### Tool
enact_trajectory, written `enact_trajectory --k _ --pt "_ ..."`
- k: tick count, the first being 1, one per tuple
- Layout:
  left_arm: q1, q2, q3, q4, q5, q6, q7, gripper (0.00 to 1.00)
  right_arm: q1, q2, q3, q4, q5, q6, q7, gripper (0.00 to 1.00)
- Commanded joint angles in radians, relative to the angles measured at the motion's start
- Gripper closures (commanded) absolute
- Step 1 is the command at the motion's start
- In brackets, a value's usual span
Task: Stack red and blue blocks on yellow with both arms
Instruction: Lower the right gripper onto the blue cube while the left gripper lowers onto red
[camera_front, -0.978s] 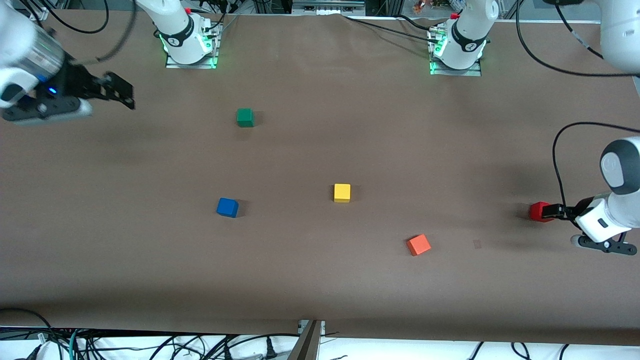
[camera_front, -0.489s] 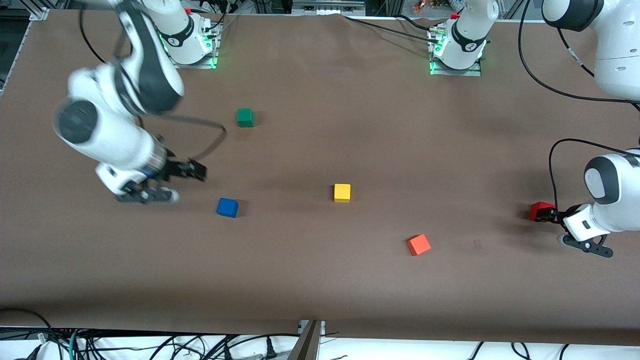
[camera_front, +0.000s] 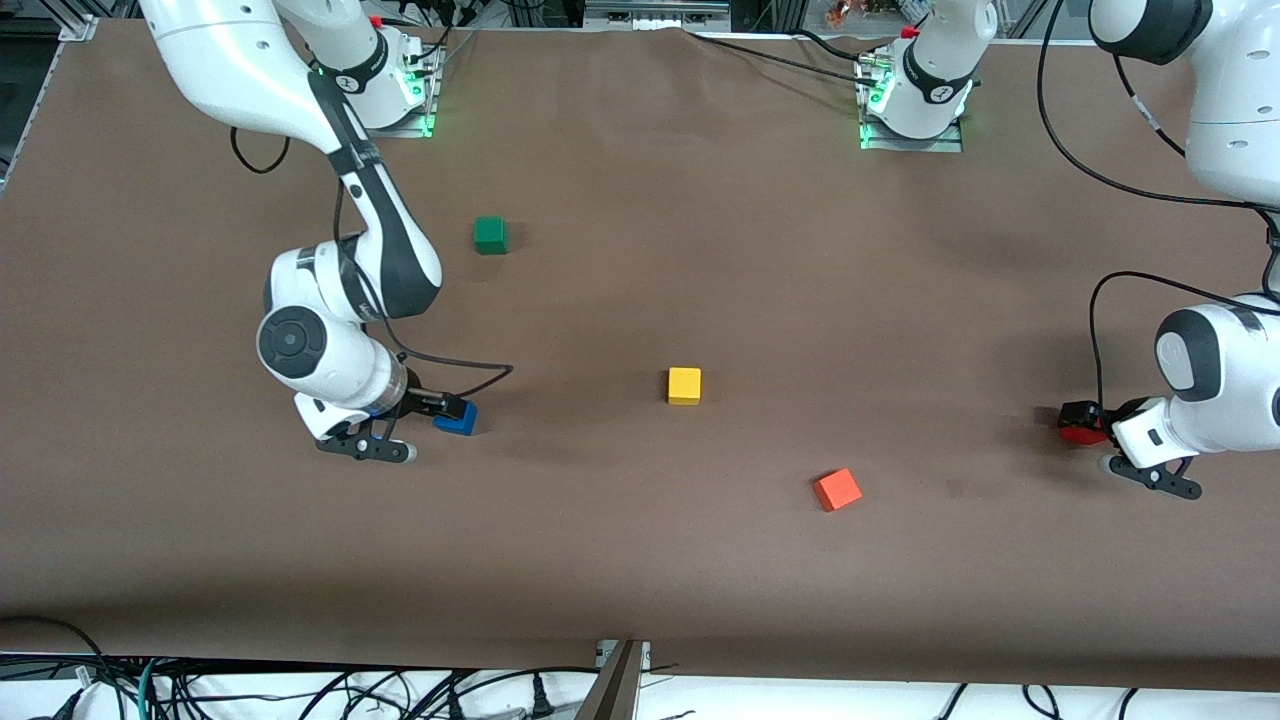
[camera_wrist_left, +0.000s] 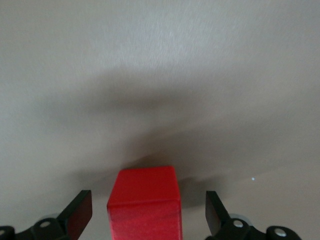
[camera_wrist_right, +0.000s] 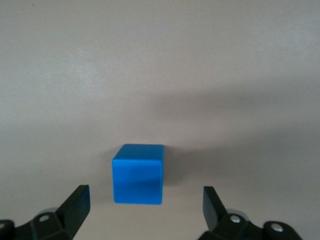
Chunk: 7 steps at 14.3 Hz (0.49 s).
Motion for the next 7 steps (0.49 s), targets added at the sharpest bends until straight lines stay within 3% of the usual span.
enact_trajectory --k 1,2,3,4,5,7 --pt "0.02 -0.072 -0.013 -0.088 -0.007 0.015 0.024 0.0 0.031 0.014 -0.003 -0.002 0.019 0.043 0.04 0.0" --pt "0.02 -0.077 -0.012 -0.092 -0.01 0.012 0.016 0.38 0.031 0.033 -0.003 -0.002 0.019 0.067 0.039 0.0" --pt "0.02 -0.079 -0.012 -0.09 -0.012 0.012 0.011 0.69 0.033 0.054 -0.003 -0.007 0.019 0.101 0.039 0.0" --pt "0.02 -0.077 -0.012 -0.087 -0.012 0.012 0.011 0.89 0.034 0.069 -0.003 -0.017 0.019 0.134 0.039 0.0" --pt "0.02 -0.079 -0.013 -0.083 -0.013 0.009 0.005 1.0 0.036 0.076 -0.003 -0.037 0.017 0.171 0.03 0.01" --pt "0.004 -0.091 -0.016 -0.06 -0.061 0.003 -0.06 1.0 0.037 0.076 -0.003 -0.06 0.017 0.193 0.025 0.09"
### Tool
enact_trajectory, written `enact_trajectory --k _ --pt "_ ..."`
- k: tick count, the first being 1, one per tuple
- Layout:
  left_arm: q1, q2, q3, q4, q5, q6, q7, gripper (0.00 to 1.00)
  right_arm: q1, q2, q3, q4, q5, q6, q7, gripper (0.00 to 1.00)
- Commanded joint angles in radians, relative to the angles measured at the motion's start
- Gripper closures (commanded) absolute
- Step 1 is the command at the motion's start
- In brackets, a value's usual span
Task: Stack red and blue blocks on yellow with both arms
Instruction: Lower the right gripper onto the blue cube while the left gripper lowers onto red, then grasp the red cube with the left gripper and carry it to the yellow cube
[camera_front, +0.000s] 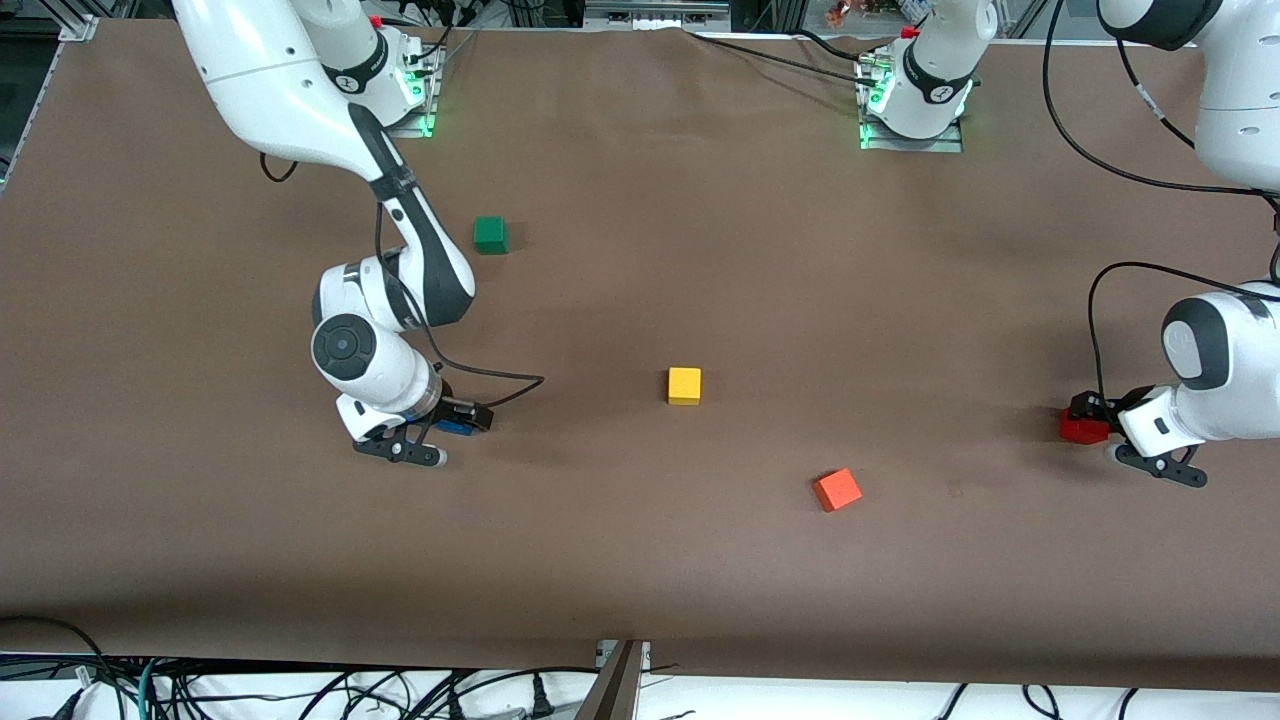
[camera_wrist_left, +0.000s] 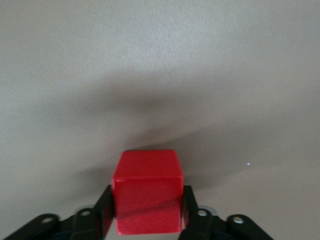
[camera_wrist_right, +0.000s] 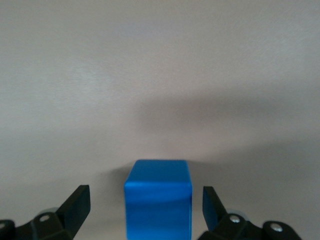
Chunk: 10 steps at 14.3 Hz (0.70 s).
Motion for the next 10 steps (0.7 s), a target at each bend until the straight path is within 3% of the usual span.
enact_trajectory --k 1,2,3,4,7,10 --pt "-0.02 -0.057 -0.031 0.002 -0.06 -0.029 -0.068 1.0 0.007 -0.006 -0.003 -0.031 0.017 0.035 -0.011 0.15" --pt "-0.025 -0.076 -0.064 0.034 -0.063 -0.075 -0.097 1.0 0.007 -0.007 -0.003 -0.031 0.015 0.031 -0.015 0.33" --pt "-0.034 -0.087 -0.109 0.062 -0.064 -0.122 -0.152 1.0 0.007 -0.012 -0.003 -0.029 0.014 0.028 -0.034 0.62" --pt "-0.045 -0.1 -0.152 0.089 -0.062 -0.162 -0.224 1.0 0.009 -0.018 -0.003 -0.026 0.014 0.023 -0.041 0.71" --pt "-0.156 -0.14 -0.261 0.102 -0.051 -0.209 -0.524 1.0 0.009 -0.053 -0.005 -0.02 0.008 -0.034 -0.046 0.75" --pt "-0.356 -0.156 -0.273 0.105 -0.051 -0.232 -0.857 1.0 0.007 -0.092 -0.007 0.023 0.006 -0.133 -0.125 0.8"
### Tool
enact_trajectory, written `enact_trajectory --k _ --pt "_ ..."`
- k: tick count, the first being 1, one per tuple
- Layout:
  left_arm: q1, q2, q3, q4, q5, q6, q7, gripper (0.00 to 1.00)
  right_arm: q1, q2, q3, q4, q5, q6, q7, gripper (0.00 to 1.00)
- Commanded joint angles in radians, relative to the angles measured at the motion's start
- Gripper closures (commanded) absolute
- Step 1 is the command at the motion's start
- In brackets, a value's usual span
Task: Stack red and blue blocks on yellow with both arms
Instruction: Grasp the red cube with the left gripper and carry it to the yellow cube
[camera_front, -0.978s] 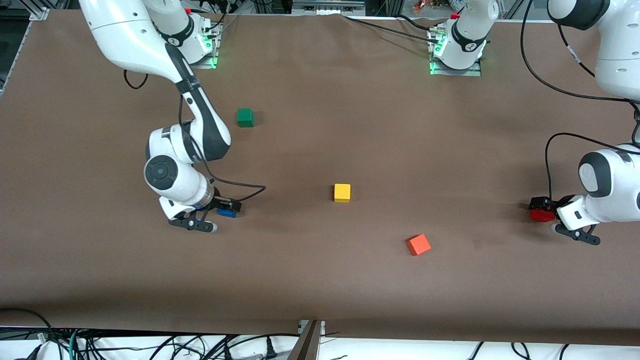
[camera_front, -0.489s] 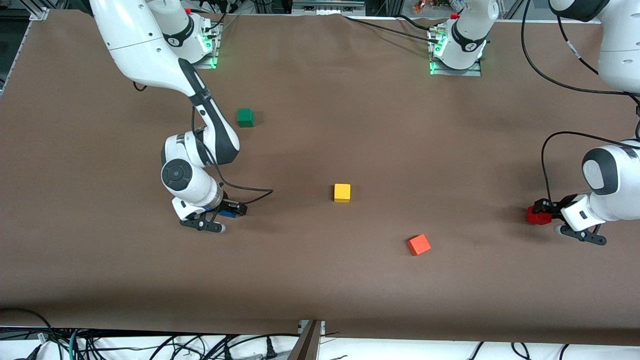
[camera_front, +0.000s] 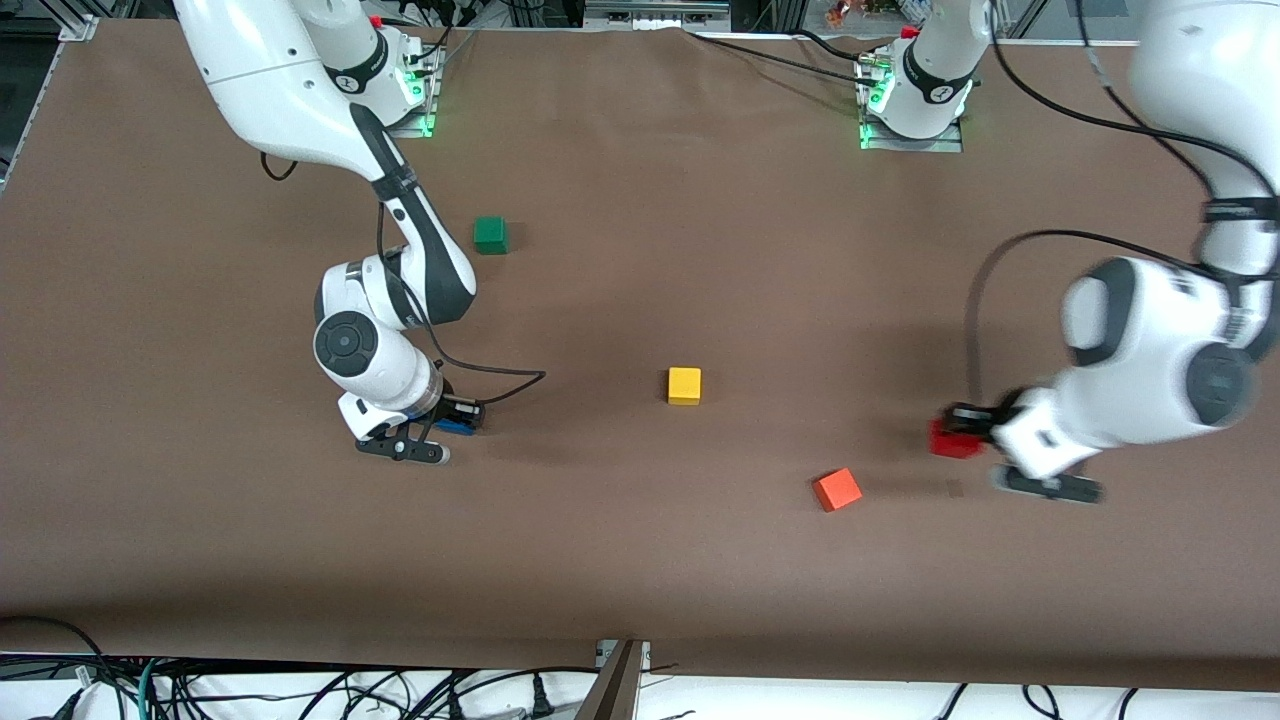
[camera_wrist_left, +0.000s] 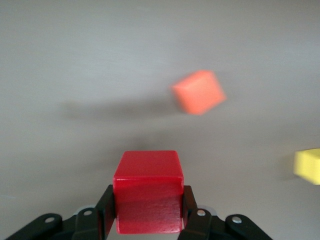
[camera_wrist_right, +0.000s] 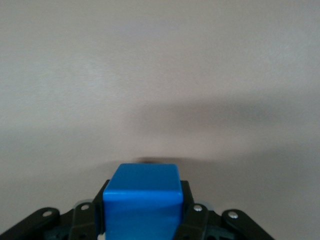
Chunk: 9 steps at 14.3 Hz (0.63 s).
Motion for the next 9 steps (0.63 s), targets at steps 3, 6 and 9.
enact_trajectory --k 3,6,9 --pt "-0.31 0.021 0.024 0.021 -0.001 -0.008 -0.303 1.0 0.005 -0.043 -0.007 0.153 -0.003 -0.265 -0.085 0.8" --pt "-0.425 0.103 0.031 0.092 -0.003 -0.004 -0.38 1.0 -0.006 -0.032 -0.007 0.17 -0.019 -0.284 -0.144 0.8" --pt "-0.48 0.156 0.034 0.107 0.011 0.053 -0.398 1.0 -0.015 -0.021 -0.009 0.17 -0.016 -0.278 -0.204 0.79"
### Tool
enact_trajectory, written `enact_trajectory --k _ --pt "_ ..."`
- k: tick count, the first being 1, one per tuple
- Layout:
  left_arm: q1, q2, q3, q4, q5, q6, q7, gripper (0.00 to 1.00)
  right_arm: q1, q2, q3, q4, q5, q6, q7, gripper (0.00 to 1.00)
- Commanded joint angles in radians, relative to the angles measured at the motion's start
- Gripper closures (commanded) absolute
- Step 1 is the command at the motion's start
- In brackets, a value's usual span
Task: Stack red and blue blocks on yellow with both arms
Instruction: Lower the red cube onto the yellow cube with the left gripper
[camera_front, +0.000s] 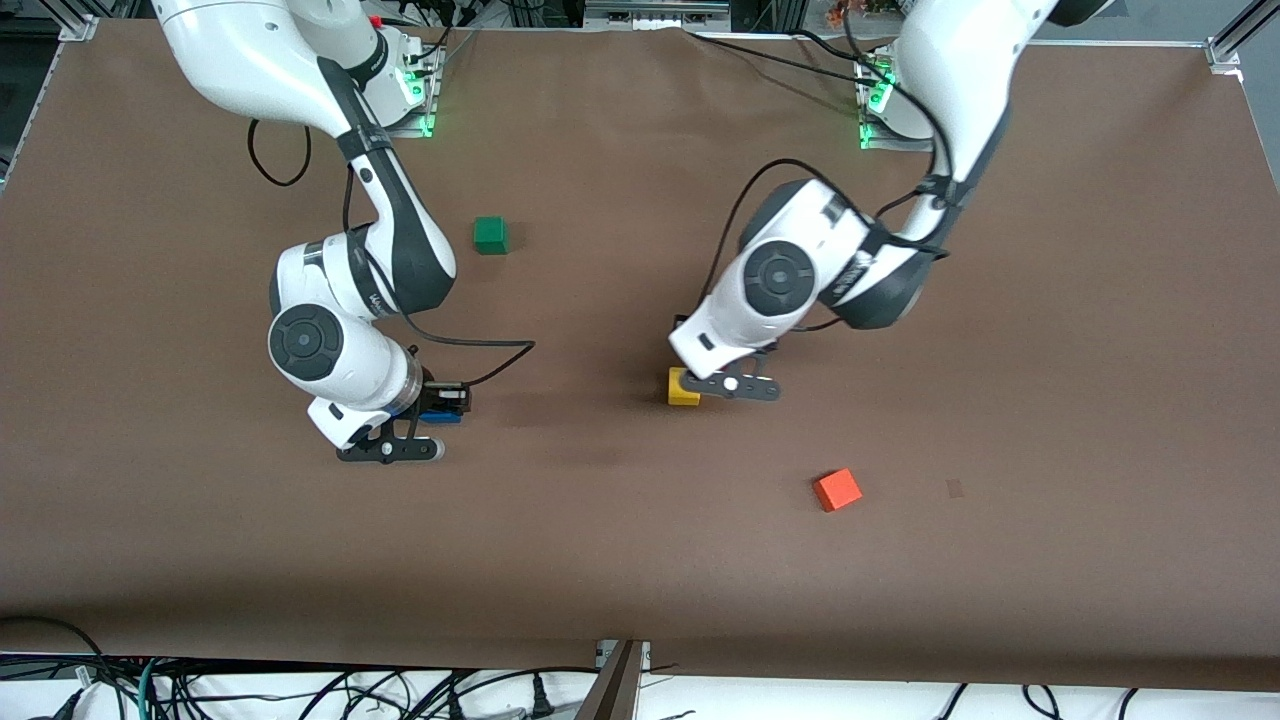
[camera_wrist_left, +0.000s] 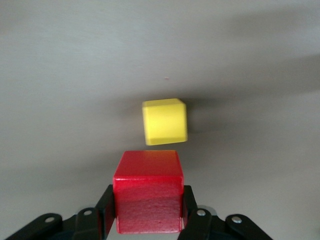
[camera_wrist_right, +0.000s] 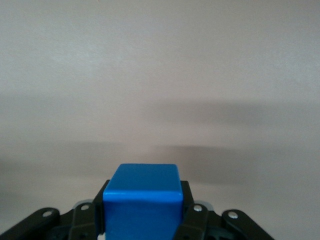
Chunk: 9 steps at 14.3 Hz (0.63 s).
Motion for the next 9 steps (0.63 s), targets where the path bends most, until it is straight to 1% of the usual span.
enact_trajectory --k 1,3,4,6,7,9 --pt "-0.03 0.066 0.017 0.064 0.012 0.008 -0.007 1.0 -0.015 0.021 0.001 0.02 -0.005 -0.011 -0.047 0.79" --pt "-0.044 0.085 0.019 0.065 0.014 0.052 -0.007 1.0 -0.029 0.029 0.001 0.02 -0.005 -0.011 -0.055 0.79" --pt "-0.056 0.09 0.031 0.065 0.02 0.06 -0.007 1.0 -0.031 0.031 0.001 0.02 -0.005 -0.009 -0.055 0.79" --pt "-0.096 0.102 0.066 0.073 0.026 0.074 -0.007 1.0 -0.031 0.035 0.001 0.02 -0.006 -0.009 -0.055 0.79" --pt "-0.12 0.109 0.089 0.091 0.027 0.076 -0.007 1.0 -0.031 0.037 0.001 0.023 -0.006 -0.008 -0.055 0.79" --pt "-0.142 0.119 0.12 0.1 0.026 0.076 -0.009 1.0 -0.031 0.043 0.001 0.026 -0.008 -0.006 -0.055 0.79"
